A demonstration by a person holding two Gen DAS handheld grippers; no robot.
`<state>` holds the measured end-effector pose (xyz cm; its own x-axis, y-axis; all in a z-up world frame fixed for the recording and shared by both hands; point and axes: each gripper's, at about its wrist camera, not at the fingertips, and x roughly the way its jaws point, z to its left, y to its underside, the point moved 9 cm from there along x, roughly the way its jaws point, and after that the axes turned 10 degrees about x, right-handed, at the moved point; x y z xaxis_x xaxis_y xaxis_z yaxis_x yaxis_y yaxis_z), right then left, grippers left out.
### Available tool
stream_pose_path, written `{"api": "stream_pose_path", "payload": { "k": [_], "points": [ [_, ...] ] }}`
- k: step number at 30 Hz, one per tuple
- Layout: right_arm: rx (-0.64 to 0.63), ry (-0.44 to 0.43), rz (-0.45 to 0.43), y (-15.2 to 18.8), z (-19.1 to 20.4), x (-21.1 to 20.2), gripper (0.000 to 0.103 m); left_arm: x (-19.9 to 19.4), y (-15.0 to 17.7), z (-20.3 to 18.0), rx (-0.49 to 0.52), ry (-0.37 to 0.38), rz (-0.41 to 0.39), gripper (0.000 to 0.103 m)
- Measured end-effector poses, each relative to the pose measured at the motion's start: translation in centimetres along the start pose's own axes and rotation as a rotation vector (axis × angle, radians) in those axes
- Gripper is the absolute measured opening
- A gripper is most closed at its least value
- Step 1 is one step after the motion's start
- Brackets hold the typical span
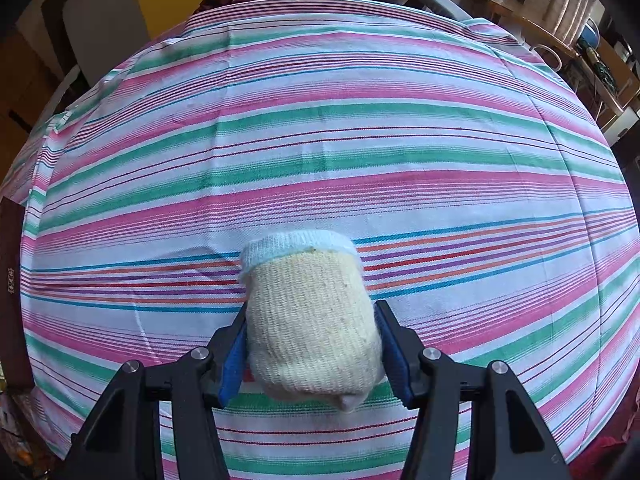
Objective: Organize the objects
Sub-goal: 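Lower the WEIDAN snack bag into the gold tray and open the left gripper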
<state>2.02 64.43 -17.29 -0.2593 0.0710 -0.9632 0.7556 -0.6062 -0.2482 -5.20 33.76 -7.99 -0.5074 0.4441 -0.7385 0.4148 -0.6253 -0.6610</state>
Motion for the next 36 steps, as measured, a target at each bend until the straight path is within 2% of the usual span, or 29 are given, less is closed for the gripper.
{"api": "stream_pose_path", "payload": {
  "k": [9,11,13,16,20,23,26,28,33,36],
  "points": [
    [-0.005,0.006,-0.002,-0.1,-0.5,-0.1,0.058,-0.6,1.4,2.1,-0.039,-0.020,0.005,0.039],
    [-0.008,0.009,-0.003,-0.2,-0.6,-0.1,0.058,-0.8,1.9,3.2,-0.073,-0.011,0.014,0.039],
    [-0.010,0.011,-0.004,-0.3,-0.7,-0.1,0.058,-1.0,2.6,4.9,-0.128,-0.004,0.025,0.039],
    [-0.015,0.017,-0.006,-0.5,-0.8,-0.1,0.058,-1.0,4.1,9.2,-0.278,0.010,0.059,0.039],
    [-0.020,0.022,-0.008,-0.4,0.0,0.1,0.058,-1.1,6.1,15.6,-0.466,-0.026,0.086,0.039],
    [-0.021,0.023,-0.008,-0.7,0.5,0.3,0.058,-0.8,6.7,18.6,-0.568,-0.030,0.098,0.039],
    [-0.004,0.026,-0.010,-0.6,-0.8,0.2,0.058,0.1,6.8,19.5,-0.610,-0.031,0.116,0.039],
    [-0.004,0.027,-0.011,-0.7,-0.1,0.4,0.058,0.9,6.7,19.6,-0.621,-0.042,0.131,0.039],
    [-0.003,0.026,-0.011,-0.8,0.3,0.5,0.058,3.9,7.0,19.6,-0.740,0.019,0.210,0.039],
    [-0.002,0.026,-0.011,-0.7,0.2,0.5,0.058,5.1,7.1,19.7,-0.765,0.013,0.238,0.039]
  ]
}}
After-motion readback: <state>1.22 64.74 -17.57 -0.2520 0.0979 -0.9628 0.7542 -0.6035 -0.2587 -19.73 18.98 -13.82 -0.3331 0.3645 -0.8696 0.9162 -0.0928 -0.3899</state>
